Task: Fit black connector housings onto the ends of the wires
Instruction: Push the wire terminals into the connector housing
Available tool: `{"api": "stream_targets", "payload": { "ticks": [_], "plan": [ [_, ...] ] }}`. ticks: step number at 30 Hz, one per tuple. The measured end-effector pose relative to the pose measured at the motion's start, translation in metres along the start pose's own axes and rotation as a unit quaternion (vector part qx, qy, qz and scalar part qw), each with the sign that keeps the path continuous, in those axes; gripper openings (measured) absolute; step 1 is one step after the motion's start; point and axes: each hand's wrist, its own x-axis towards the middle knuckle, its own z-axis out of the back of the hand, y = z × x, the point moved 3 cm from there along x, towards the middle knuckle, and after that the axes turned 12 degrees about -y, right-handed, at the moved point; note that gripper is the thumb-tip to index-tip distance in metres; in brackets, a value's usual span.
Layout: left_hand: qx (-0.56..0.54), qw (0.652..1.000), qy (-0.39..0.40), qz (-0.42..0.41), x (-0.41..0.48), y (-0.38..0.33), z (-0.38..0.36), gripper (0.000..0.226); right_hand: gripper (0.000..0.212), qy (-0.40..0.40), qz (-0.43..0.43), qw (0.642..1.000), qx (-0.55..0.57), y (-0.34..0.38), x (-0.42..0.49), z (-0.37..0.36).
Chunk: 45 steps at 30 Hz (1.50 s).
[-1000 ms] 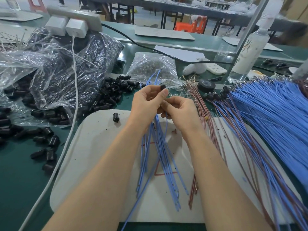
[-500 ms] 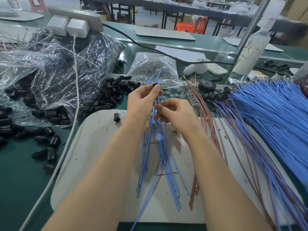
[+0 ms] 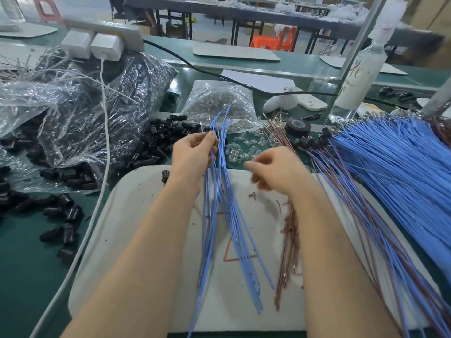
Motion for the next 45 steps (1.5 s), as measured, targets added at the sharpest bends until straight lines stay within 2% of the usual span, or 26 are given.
{"api": "stream_targets", "payload": {
  "ticks": [1,2,3,6,10,14,19,21,23,26,28,30,35,38,40,41,44,45],
  "plan": [
    [0.014,1.0,0.016,-0.006,-0.003,0.001,-0.003,0.009,0.016,-0.103,-0.011,0.991,-0.08,-0.009,0.007,0.009],
    [0.021,0.999,0.029,-0.01,-0.006,0.001,-0.006,0.008,0.017,-0.162,-0.032,0.975,-0.149,-0.017,0.011,0.016],
    [0.023,0.999,0.038,-0.012,-0.007,0.001,-0.008,0.006,0.02,-0.183,-0.057,0.963,-0.191,-0.025,0.013,0.018],
    [0.028,0.999,0.043,-0.013,-0.009,0.001,-0.009,0.002,0.033,-0.177,-0.1,0.953,-0.226,-0.038,0.02,0.013],
    [0.019,0.999,0.041,-0.009,-0.01,0.0,-0.008,0.004,0.038,-0.195,-0.112,0.95,-0.218,-0.04,0.023,0.012],
    [0.022,0.999,0.042,-0.013,-0.012,0.0,-0.009,0.002,0.033,-0.207,-0.129,0.943,-0.225,-0.041,0.021,0.013],
    [0.015,0.999,0.043,-0.018,-0.015,-0.002,-0.01,0.002,0.028,-0.233,-0.097,0.947,-0.199,-0.04,0.018,0.013],
    [0.006,0.999,0.048,-0.009,-0.016,-0.003,-0.01,0.003,0.026,-0.28,-0.057,0.95,-0.128,-0.037,0.017,0.018],
    [-0.017,0.998,0.068,0.001,-0.018,-0.006,-0.012,0.006,0.02,-0.315,-0.012,0.949,-0.008,-0.03,0.016,0.024],
    [-0.044,0.991,0.128,0.005,-0.023,-0.009,-0.015,0.01,0.01,-0.283,-0.007,0.929,0.237,-0.02,0.012,0.023],
    [-0.045,0.983,0.179,0.012,-0.028,-0.01,-0.019,0.011,0.008,-0.238,-0.029,0.876,0.419,-0.016,0.011,0.021],
    [-0.044,0.971,0.235,0.027,-0.033,-0.009,-0.023,0.01,0.011,-0.223,-0.049,0.814,0.535,-0.016,0.01,0.023],
    [0.016,0.939,0.338,0.056,-0.045,-0.004,-0.027,0.01,0.017,-0.259,-0.086,0.697,0.663,-0.022,0.005,0.029],
    [0.033,0.934,0.352,0.046,-0.046,-0.004,-0.027,0.01,0.019,-0.277,-0.093,0.654,0.698,-0.023,0.005,0.03],
    [0.042,0.94,0.338,0.018,-0.045,-0.004,-0.026,0.014,0.018,-0.271,-0.089,0.667,0.689,-0.022,0.007,0.027],
    [0.044,0.944,0.328,0.006,-0.044,-0.004,-0.026,0.015,0.016,-0.261,-0.08,0.696,0.664,-0.021,0.008,0.025],
    [0.037,0.954,0.296,-0.006,-0.04,-0.004,-0.027,0.012,0.015,-0.195,-0.039,0.856,0.478,-0.013,0.01,0.008],
    [0.031,0.957,0.288,-0.004,-0.039,-0.004,-0.027,0.01,0.017,-0.163,-0.028,0.894,0.417,-0.009,0.01,0.0]
  ]
}}
